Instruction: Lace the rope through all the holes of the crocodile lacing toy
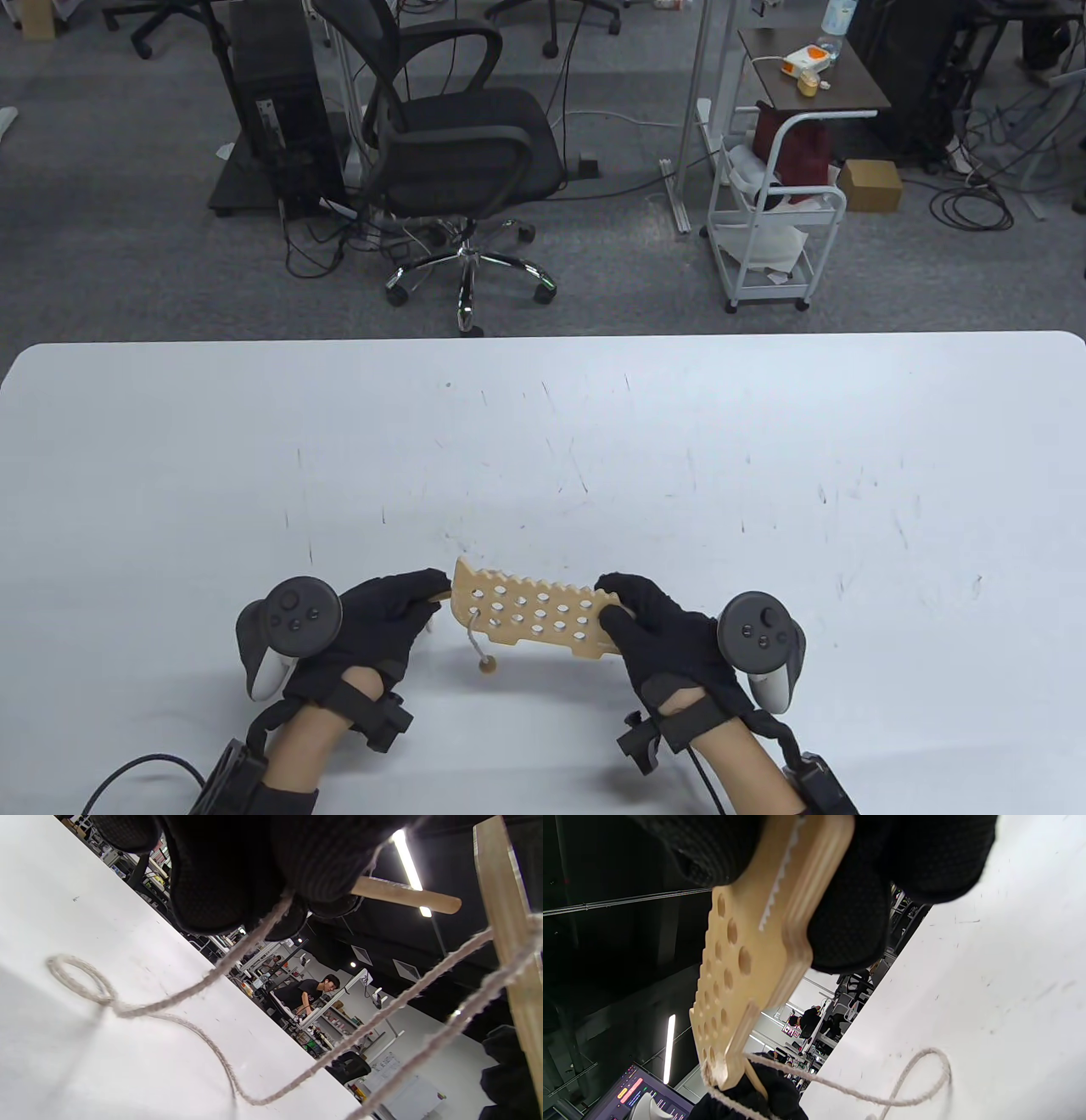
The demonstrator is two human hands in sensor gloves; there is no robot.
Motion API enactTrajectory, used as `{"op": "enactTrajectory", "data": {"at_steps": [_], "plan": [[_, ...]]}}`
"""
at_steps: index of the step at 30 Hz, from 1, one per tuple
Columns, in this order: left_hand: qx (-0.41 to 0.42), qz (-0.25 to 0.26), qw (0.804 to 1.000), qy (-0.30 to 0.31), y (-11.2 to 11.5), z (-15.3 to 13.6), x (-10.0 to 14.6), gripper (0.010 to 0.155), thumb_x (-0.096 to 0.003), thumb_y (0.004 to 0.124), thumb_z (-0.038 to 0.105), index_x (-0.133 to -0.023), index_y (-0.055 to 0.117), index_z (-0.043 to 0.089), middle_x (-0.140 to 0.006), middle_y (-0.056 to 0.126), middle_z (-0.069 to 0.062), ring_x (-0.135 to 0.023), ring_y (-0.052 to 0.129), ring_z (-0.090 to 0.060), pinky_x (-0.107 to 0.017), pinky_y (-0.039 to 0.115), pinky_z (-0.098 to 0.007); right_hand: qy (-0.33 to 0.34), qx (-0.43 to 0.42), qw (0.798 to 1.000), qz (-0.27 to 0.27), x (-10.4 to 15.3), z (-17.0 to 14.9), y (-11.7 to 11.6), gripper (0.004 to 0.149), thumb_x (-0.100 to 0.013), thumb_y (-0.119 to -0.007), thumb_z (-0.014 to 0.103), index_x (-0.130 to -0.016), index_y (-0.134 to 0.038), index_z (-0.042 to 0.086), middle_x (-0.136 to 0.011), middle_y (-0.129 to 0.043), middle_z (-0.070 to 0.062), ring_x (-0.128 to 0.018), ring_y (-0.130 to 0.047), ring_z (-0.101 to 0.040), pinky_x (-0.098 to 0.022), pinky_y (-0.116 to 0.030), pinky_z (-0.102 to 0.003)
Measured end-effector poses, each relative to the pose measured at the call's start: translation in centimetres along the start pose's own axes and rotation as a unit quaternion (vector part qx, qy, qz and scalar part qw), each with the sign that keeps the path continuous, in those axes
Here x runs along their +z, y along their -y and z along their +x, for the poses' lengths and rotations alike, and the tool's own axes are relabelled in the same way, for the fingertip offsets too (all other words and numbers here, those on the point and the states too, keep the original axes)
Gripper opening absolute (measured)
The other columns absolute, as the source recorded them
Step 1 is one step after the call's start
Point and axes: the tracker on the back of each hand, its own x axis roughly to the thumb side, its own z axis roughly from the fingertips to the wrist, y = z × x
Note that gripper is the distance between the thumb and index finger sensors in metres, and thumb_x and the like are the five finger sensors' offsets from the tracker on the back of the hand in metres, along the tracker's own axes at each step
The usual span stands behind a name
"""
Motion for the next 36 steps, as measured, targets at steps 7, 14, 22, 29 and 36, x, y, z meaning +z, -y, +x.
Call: {"op": "enactTrajectory", "data": {"at_steps": [7,14,22,29,36], "plan": [[0.018,0.006,1.000,0.013,0.1,0.0,0.0,0.047,-0.0408,0.085,0.028,-0.086,0.086,0.042,-0.084,0.095,0.007,-0.072,0.096,-0.023,-0.074,0.061,-0.056,-0.010,-0.023,0.999,0.020,-0.1,-0.2,-0.4,0.047,-0.045,-0.074,0.033,-0.088,-0.073,0.014,-0.068,-0.093,-0.004,-0.048,-0.104,-0.025,-0.043,-0.079,-0.048],[0.042,0.002,0.999,0.019,0.1,0.1,0.1,0.047,-0.0407,0.085,0.028,-0.085,0.086,0.043,-0.085,0.095,0.010,-0.072,0.097,-0.022,-0.074,0.062,-0.056,-0.015,-0.024,0.999,0.036,-0.1,-0.4,-0.9,0.047,-0.045,-0.074,0.033,-0.087,-0.073,0.014,-0.068,-0.094,-0.004,-0.048,-0.104,-0.025,-0.043,-0.079,-0.047],[0.088,-0.011,0.996,0.016,0.4,-0.1,0.0,0.047,-0.0412,0.086,0.025,-0.084,0.086,0.043,-0.086,0.094,0.012,-0.073,0.097,-0.022,-0.074,0.062,-0.055,-0.015,-0.026,0.999,0.038,-0.1,-0.3,-0.9,0.047,-0.045,-0.074,0.033,-0.088,-0.073,0.014,-0.068,-0.093,-0.004,-0.048,-0.104,-0.025,-0.043,-0.079,-0.048],[0.172,-0.034,0.985,0.008,0.8,-0.5,0.0,0.047,-0.0421,0.084,0.024,-0.085,0.086,0.043,-0.090,0.093,0.012,-0.077,0.095,-0.023,-0.074,0.061,-0.056,-0.014,-0.021,0.999,0.042,-0.1,-0.3,-1.1,0.047,-0.045,-0.074,0.033,-0.087,-0.073,0.014,-0.068,-0.094,-0.004,-0.048,-0.104,-0.025,-0.043,-0.079,-0.048],[0.298,-0.086,0.951,-0.004,1.6,-0.8,-0.1,0.053,-0.0432,0.082,0.025,-0.094,0.079,0.039,-0.095,0.089,0.009,-0.081,0.093,-0.024,-0.075,0.059,-0.057,-0.017,-0.019,0.999,0.038,-0.1,-0.4,-1.0,0.047,-0.045,-0.074,0.033,-0.088,-0.073,0.014,-0.068,-0.094,-0.004,-0.049,-0.104,-0.025,-0.043,-0.079,-0.048]]}}
